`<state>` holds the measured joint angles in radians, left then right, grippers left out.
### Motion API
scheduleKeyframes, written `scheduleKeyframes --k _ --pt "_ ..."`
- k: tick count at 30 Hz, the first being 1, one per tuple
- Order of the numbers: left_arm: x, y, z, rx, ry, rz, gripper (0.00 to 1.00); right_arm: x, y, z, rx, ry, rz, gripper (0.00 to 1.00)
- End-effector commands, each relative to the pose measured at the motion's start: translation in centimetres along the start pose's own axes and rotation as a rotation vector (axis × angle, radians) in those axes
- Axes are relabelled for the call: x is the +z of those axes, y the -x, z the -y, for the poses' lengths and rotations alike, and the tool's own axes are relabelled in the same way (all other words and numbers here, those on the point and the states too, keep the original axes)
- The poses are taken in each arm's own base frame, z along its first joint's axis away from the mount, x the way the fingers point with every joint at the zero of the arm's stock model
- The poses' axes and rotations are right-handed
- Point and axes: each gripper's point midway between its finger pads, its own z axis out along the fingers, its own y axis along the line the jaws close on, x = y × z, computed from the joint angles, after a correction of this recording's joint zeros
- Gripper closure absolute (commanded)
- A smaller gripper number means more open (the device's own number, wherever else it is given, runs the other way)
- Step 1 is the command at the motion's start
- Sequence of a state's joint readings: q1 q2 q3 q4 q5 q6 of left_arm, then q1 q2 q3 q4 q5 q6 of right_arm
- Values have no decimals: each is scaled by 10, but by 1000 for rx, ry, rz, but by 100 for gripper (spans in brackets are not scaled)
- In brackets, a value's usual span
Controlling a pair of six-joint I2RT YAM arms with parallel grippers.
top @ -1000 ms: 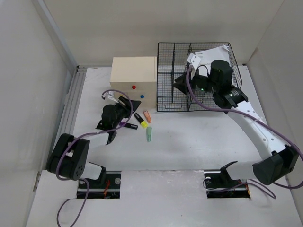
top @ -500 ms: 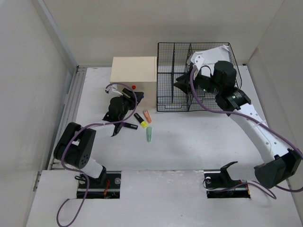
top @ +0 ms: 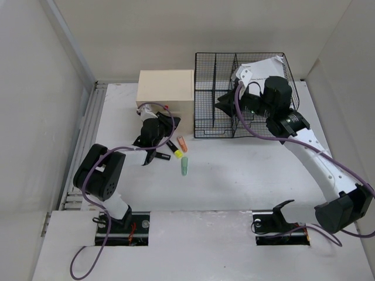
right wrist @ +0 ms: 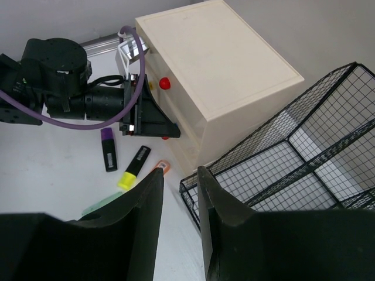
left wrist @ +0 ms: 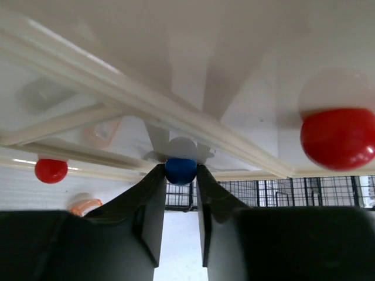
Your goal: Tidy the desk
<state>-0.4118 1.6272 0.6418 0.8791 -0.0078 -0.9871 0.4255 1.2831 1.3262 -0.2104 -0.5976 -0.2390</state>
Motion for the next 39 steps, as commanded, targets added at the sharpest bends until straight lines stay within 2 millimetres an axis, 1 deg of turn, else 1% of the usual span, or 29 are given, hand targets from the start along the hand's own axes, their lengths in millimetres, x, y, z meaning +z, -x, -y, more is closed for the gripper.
scheduleKeyframes --k 1,4,5,7,8,11,12,13,14,15,16,17,18,19,20,21,22,23,24,26,27,28,30,33,35,36,37,38,39 --pt "7 21 22 3 -44 77 83 -7 23 2 -38 -21 70 65" --pt "2 21 28 4 -57 83 90 -7 23 2 -38 -21 70 65" --pt "-2 15 23 7 -44 76 90 -6 21 2 -38 -21 70 65" --pt "-8 16 24 7 -43 92 96 -6 21 2 -38 -21 70 65" --pt "-12 13 18 8 -33 86 97 -6 21 2 -38 -21 70 65" --pt "-23 8 22 1 -52 84 97 -6 22 1 -39 -12 72 65" --pt "-30 -1 13 -4 -36 65 97 -6 22 1 -39 -12 72 65" --pt "-36 3 15 -7 -48 83 97 -6 22 1 -39 -12 72 65" --pt "-42 -6 19 -15 -63 66 97 -6 18 -1 -34 -2 66 65" --pt "-47 -8 18 -25 -65 70 97 -6 18 -1 -34 -2 66 65" --pt "-53 -14 7 -20 -42 63 97 -5 20 -1 -39 -3 73 65" --pt "-61 -19 13 -27 -64 52 97 -5 20 -2 -39 6 75 65" --pt "-65 -21 13 -26 -65 54 95 -5 20 -4 -40 15 77 65" --pt "-70 -24 4 -34 -50 46 95 -5 20 -4 -40 15 77 65" --pt "-76 -25 7 -33 -62 51 93 -3 17 -5 -35 27 71 65" --pt "-79 -29 8 -40 -67 42 87 -3 17 -5 -35 27 71 65" --pt "-80 -27 11 -42 -75 46 87 -2 13 -5 -29 29 64 65" --pt "-84 -30 4 -40 -65 40 87 -2 13 -5 -20 29 64 65" --pt "-85 -28 7 -42 -72 44 85 -2 13 -7 -20 38 66 65" --pt "-87 -29 6 -40 -63 40 49 -2 13 -7 -20 38 66 64" --pt "-88 -30 2 -25 -48 32 37 -2 13 -7 -20 38 66 64" --pt "-89 -29 4 -17 -52 35 28 -2 13 -7 -20 38 66 64" --pt "-92 -27 8 -6 -67 32 13 0 10 -8 -15 49 60 64" --pt "-102 -23 22 9 -108 33 11 1 7 -11 -62 79 61 60" --pt "-117 -25 36 18 -152 24 17 1 4 -21 -117 146 71 58" --pt "-124 -26 37 18 -163 19 25 2 -8 -26 -183 185 60 58" --pt "-137 -24 47 24 -203 18 56 1 -8 -37 -221 252 75 57" --pt "-146 -30 51 26 -227 -6 75 2 -19 -41 -249 293 63 57" --pt "-152 -26 53 54 -239 4 91 0 -35 -50 -259 351 29 57"
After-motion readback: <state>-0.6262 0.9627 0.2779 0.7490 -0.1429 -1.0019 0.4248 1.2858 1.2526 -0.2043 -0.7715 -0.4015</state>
